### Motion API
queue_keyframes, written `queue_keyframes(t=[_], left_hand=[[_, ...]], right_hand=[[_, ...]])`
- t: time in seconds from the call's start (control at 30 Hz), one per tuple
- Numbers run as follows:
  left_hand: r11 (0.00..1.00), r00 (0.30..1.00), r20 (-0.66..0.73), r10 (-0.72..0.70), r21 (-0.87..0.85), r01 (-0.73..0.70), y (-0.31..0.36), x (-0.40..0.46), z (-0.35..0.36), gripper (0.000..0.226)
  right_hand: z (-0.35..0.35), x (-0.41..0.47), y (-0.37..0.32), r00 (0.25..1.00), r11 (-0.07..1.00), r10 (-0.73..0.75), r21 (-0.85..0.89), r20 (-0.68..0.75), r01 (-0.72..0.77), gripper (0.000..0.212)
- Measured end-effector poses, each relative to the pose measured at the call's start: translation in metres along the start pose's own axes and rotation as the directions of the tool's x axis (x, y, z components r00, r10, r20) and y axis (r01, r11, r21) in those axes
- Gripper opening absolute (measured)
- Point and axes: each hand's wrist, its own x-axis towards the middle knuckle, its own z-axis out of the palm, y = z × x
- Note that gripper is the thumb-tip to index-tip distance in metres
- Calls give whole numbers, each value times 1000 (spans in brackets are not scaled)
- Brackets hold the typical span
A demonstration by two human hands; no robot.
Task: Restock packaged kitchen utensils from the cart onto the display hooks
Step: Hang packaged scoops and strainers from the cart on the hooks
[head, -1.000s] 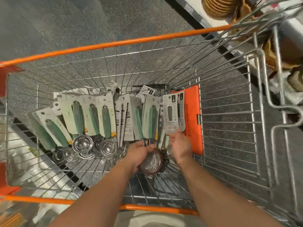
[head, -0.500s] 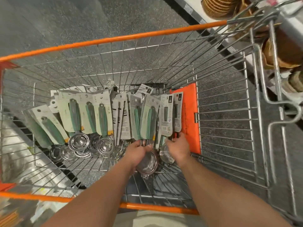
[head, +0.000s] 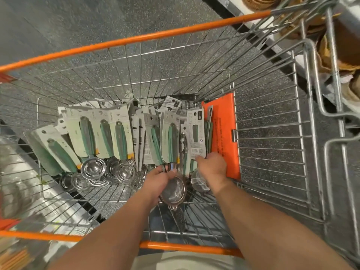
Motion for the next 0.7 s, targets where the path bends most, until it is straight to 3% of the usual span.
queue_keyframes(t=[0.1, 0.2, 0.27, 0.4, 0.5, 0.57, 0.63, 0.7], left_hand=[[1000, 1000, 1, 5, 30, -5, 0, 0, 1, 33], [1000, 1000, -6, 19, 20, -19, 0, 3, 1, 44], [999, 999, -9, 40, -6, -40, 1, 1, -1, 51], [994, 994, -44, 97, -51, -100, 4, -2, -6, 47], [991, 992, -3, 129, -22, -129, 8, -6, -5, 60], [989, 989, 1, 151, 0, -151, 12, -14, -3, 39], [985, 985, -1, 174, 14, -174, 14, -13, -2, 20], [981, 981, -19, 193, 15, -193, 15, -15, 0, 15]], right_hand=[[-7, 6, -2, 995, 996, 36, 80, 94, -43, 27], [-10, 2, -6, 969, 975, 89, 180, 231, -133, 48], [-10, -3, -12, 953, 976, 63, 182, 295, -121, 51], [-11, -9, -20, 919, 978, -19, 200, 394, -65, 27], [-11, -15, -25, 902, 959, -66, 277, 427, -60, 25], [-13, -21, -31, 878, 955, -71, 286, 474, -77, 33], [-14, -26, -34, 835, 954, -48, 272, 549, -124, 58], [-16, -30, -34, 795, 929, -62, 327, 604, -175, 73]])
